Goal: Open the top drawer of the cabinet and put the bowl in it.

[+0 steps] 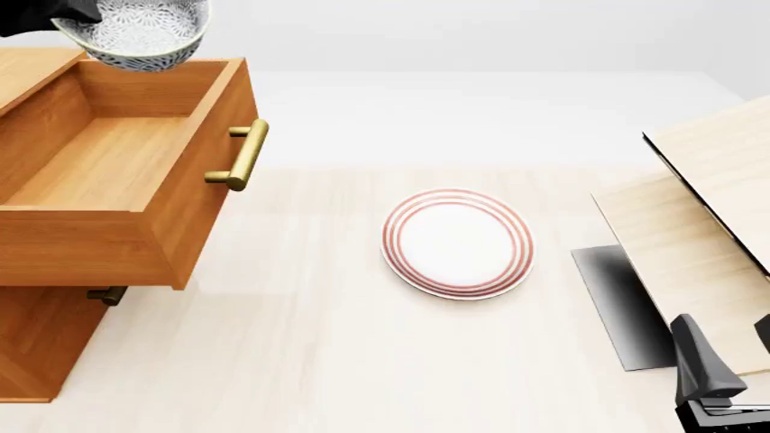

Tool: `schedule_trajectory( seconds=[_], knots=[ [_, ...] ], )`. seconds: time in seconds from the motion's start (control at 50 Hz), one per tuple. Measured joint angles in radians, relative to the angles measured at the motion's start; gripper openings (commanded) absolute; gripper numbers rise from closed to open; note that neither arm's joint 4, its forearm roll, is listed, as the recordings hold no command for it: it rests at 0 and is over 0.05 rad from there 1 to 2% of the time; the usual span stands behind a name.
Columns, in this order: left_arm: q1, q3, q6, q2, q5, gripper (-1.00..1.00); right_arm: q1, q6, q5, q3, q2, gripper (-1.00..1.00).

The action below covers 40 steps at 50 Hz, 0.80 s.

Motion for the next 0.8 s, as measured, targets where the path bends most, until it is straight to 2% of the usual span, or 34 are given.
schedule_trajectory(
  seconds=[0.4,0.8],
  knots=[
    [0.097,0.119,-0.036,-0.089,-0.031,-1.0,0.0,0.0,0.0,0.0,0.0,1.0],
    [0.15,0.2,-0.043,-0.099,-0.085,-1.0,0.0,0.0,0.0,0.0,0.0,1.0]
  ],
)
